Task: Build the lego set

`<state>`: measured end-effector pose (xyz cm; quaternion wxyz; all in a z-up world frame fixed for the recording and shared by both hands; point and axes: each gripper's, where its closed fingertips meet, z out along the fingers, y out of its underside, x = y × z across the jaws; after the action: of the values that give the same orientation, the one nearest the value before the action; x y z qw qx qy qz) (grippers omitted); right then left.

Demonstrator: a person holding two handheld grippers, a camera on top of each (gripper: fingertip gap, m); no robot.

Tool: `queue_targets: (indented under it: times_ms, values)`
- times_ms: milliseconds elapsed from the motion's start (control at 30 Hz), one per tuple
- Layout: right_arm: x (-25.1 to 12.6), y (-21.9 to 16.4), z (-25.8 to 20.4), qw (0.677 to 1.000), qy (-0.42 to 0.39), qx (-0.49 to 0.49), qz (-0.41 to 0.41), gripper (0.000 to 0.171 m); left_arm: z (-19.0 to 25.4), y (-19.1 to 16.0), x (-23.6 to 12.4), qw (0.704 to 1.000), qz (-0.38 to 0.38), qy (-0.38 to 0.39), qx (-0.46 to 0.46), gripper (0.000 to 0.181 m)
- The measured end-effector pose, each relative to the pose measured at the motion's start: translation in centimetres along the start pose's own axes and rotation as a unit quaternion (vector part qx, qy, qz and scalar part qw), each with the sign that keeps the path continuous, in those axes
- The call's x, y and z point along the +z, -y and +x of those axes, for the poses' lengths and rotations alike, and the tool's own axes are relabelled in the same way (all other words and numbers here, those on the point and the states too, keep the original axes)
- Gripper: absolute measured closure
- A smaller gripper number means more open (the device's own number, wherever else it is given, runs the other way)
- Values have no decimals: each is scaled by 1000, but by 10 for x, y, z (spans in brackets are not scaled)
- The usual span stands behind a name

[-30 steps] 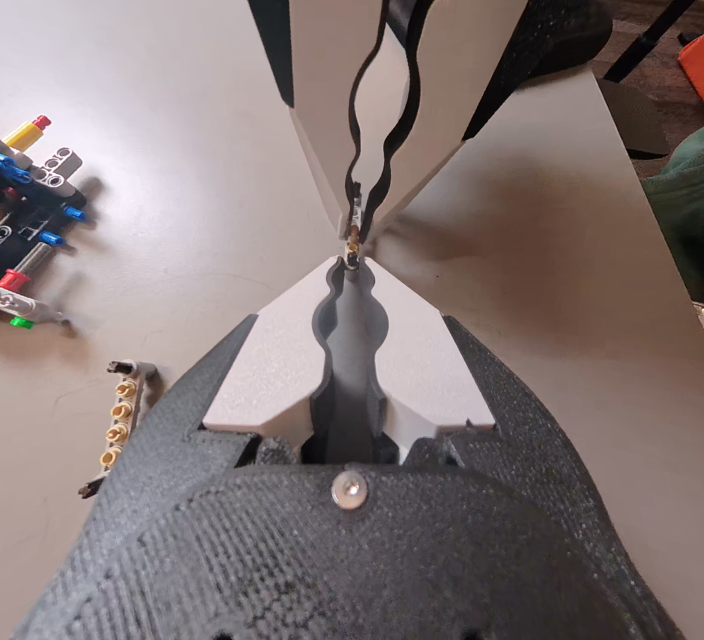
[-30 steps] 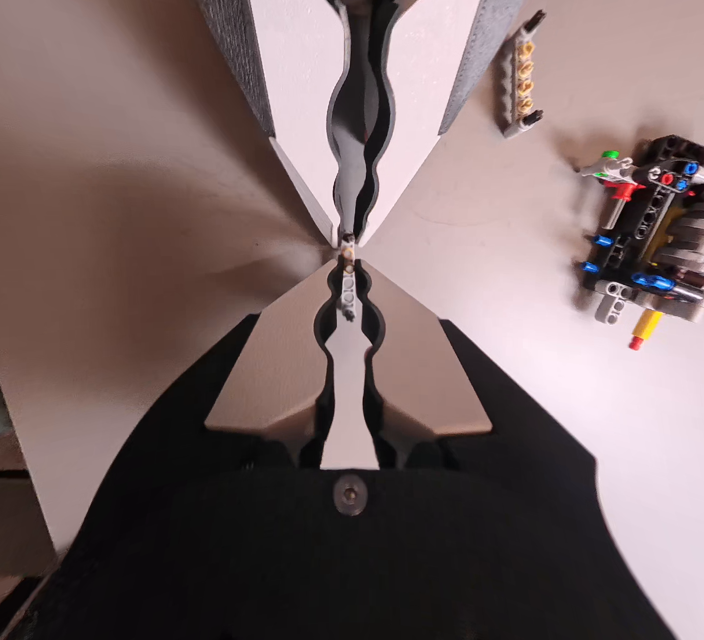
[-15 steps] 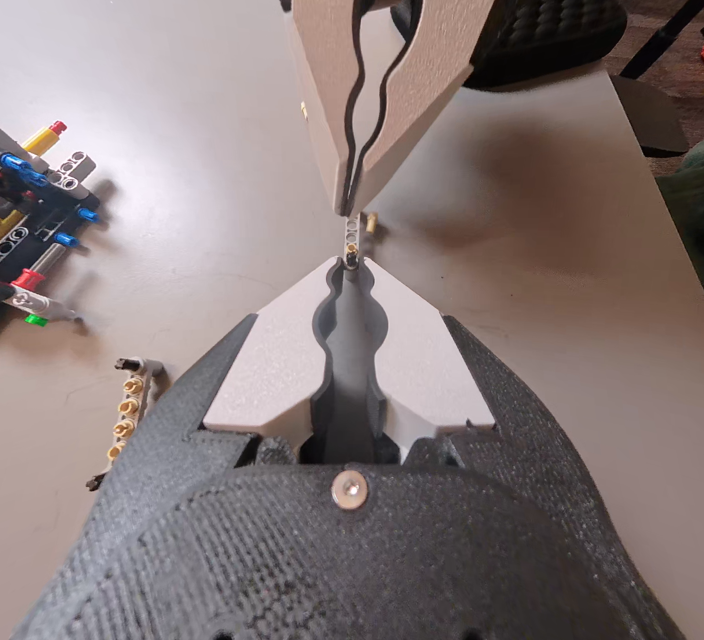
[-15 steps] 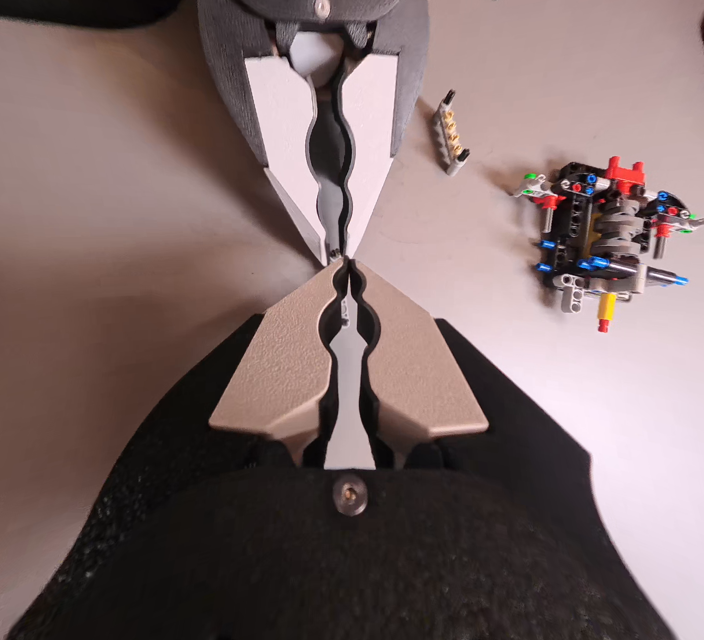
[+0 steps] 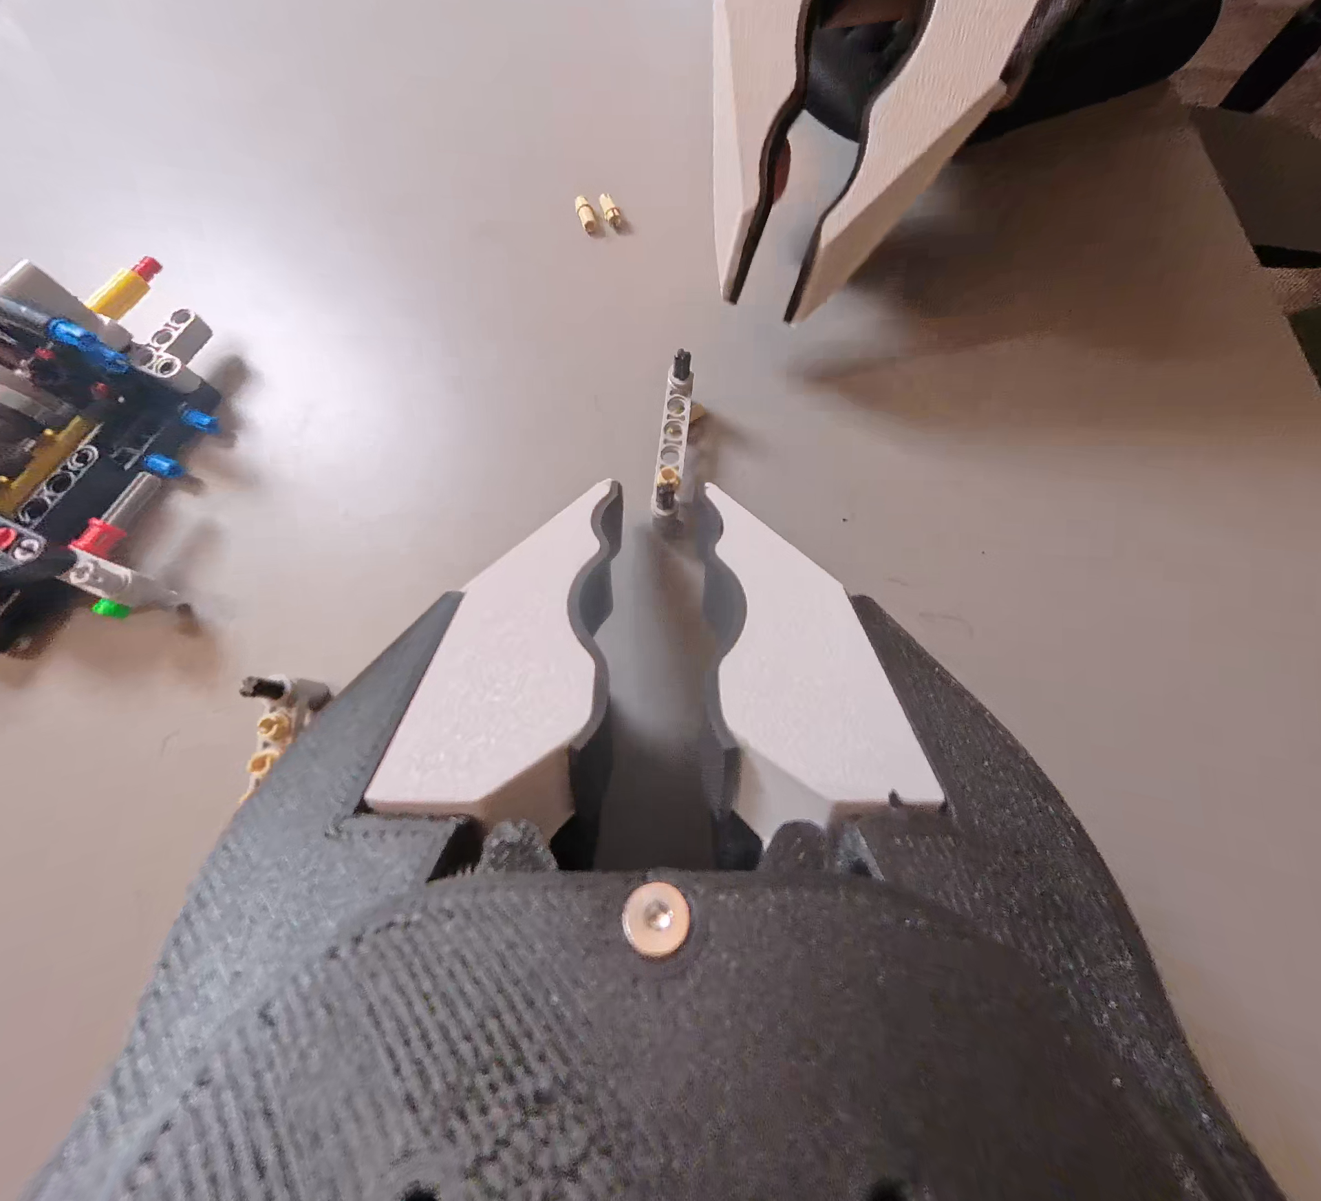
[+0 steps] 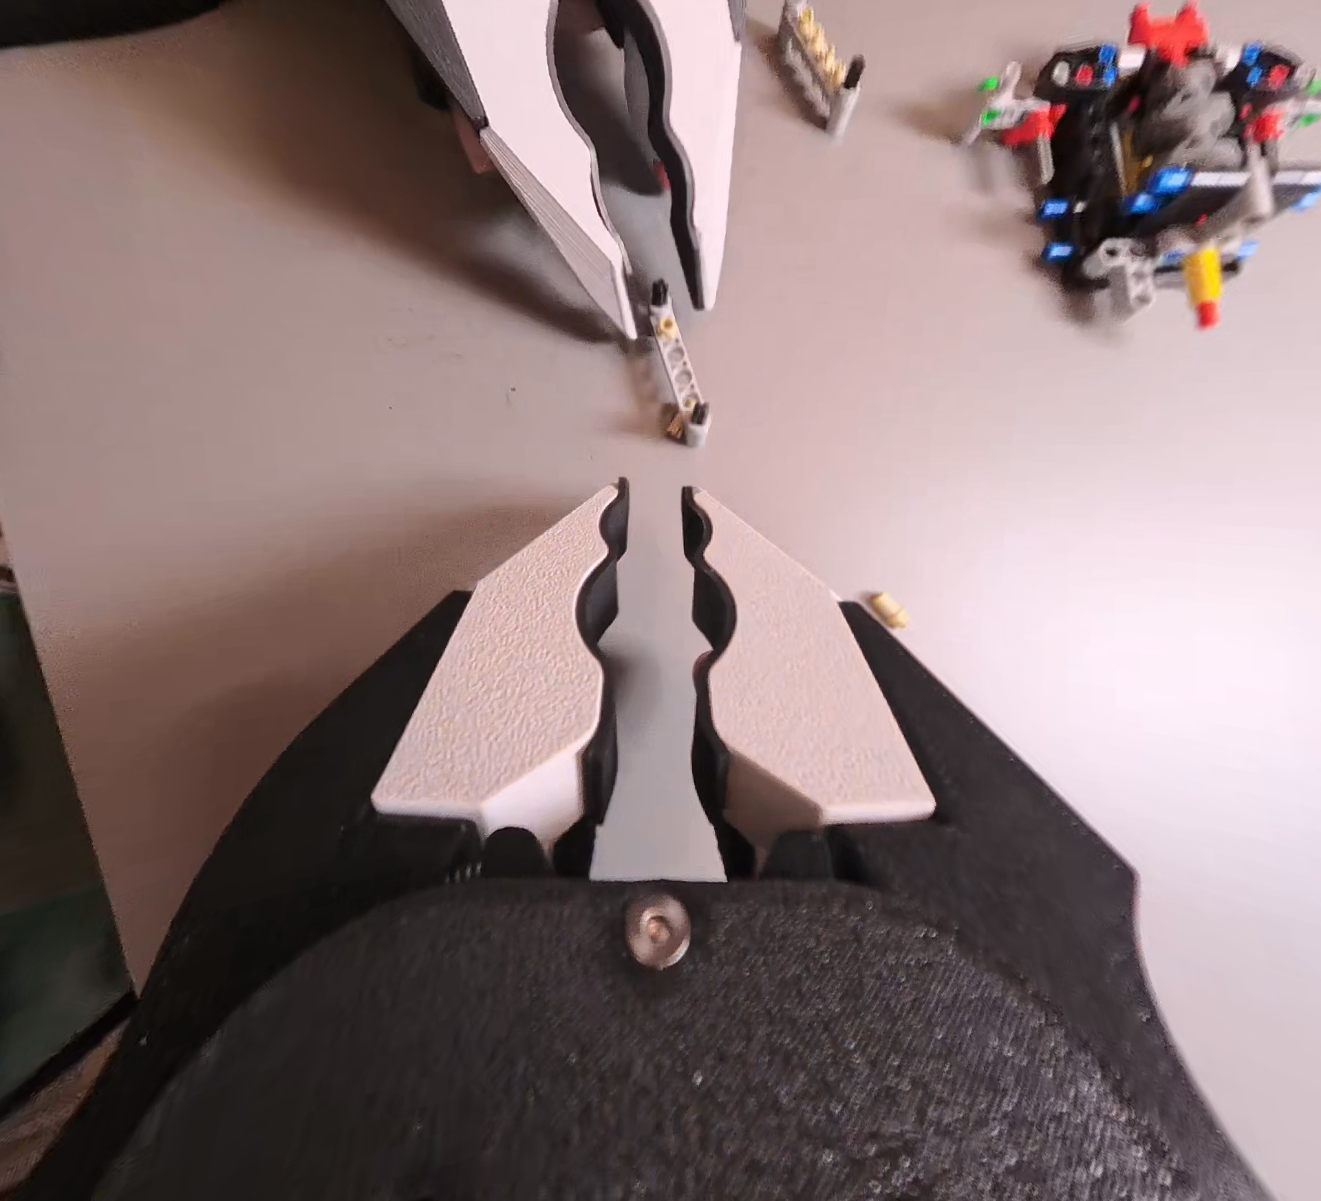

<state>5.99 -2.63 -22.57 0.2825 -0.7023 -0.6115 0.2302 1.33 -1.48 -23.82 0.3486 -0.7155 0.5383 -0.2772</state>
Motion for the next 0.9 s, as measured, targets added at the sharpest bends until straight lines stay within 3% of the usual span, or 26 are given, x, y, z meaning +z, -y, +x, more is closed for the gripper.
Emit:
queue_targets:
  times_ms: [100,367,467,533,567,633,700,767,900]
  values:
    - [10,-3,-3,1000,-11,25,4,156,-5,-1,8,1000,-19,18,12,175]
    - [32,10,4,999,-20,24,-11,152,-28,-4,4,995,-36,91,12,175]
    - [38,10,8,998,-38,-15,-40,167,-28,-2,-2,995,-21,94,7,161]
    - [38,11,7,998,-37,-39,-41,167,-24,9,-15,996,17,86,-1,162]
    - [37,14,9,998,-42,-38,-25,168,-20,15,-22,996,40,76,-13,163]
    - [26,40,4,995,-33,-34,82,167,-6,24,-35,995,83,30,-56,164]
    - [0,74,5,975,-36,7,221,168,6,38,-46,984,144,-21,-104,162]
    - [-28,101,9,935,-10,113,337,167,9,59,-57,973,204,-21,-111,157]
    - [-62,127,12,791,82,335,506,168,8,98,-83,956,279,92,-14,157]
